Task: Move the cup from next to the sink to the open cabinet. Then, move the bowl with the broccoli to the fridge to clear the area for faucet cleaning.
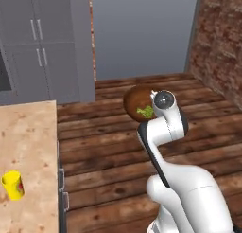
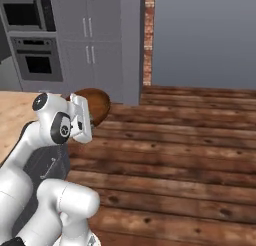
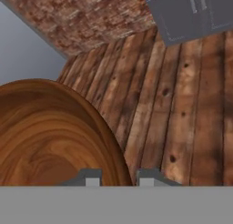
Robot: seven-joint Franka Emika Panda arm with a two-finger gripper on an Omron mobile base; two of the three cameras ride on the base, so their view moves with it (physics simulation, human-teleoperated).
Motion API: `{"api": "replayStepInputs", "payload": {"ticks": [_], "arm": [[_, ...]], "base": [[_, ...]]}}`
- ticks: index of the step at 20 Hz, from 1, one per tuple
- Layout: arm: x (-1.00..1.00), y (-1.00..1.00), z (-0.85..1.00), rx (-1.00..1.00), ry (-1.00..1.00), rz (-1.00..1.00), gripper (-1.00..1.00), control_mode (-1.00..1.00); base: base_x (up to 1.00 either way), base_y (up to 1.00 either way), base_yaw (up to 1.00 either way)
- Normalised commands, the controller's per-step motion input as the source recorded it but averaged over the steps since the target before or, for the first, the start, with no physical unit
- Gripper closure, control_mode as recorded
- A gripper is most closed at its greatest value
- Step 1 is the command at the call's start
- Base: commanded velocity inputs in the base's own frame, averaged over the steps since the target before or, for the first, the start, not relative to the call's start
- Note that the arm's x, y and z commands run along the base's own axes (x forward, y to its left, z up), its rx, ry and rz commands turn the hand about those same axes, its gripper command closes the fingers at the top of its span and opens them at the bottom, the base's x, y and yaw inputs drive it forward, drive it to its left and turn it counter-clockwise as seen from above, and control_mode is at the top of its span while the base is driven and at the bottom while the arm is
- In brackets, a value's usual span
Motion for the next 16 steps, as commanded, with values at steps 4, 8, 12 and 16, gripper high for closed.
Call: {"api": "replayStepInputs", "payload": {"ticks": [4, 8, 12, 16], "arm": [[0.00, 0.00, 0.00, 0.00, 0.00, 0.00, 1.00, 1.00], [0.00, 0.00, 0.00, 0.00, 0.00, 0.00, 1.00, 1.00], [0.00, 0.00, 0.00, 0.00, 0.00, 0.00, 1.00, 1.00], [0.00, 0.00, 0.00, 0.00, 0.00, 0.00, 1.00, 1.00]], "base": [[1.00, 0.00, -0.06], [1.00, 0.00, -0.04], [1.00, 0.00, -0.03], [1.00, 0.00, -0.03]]}}
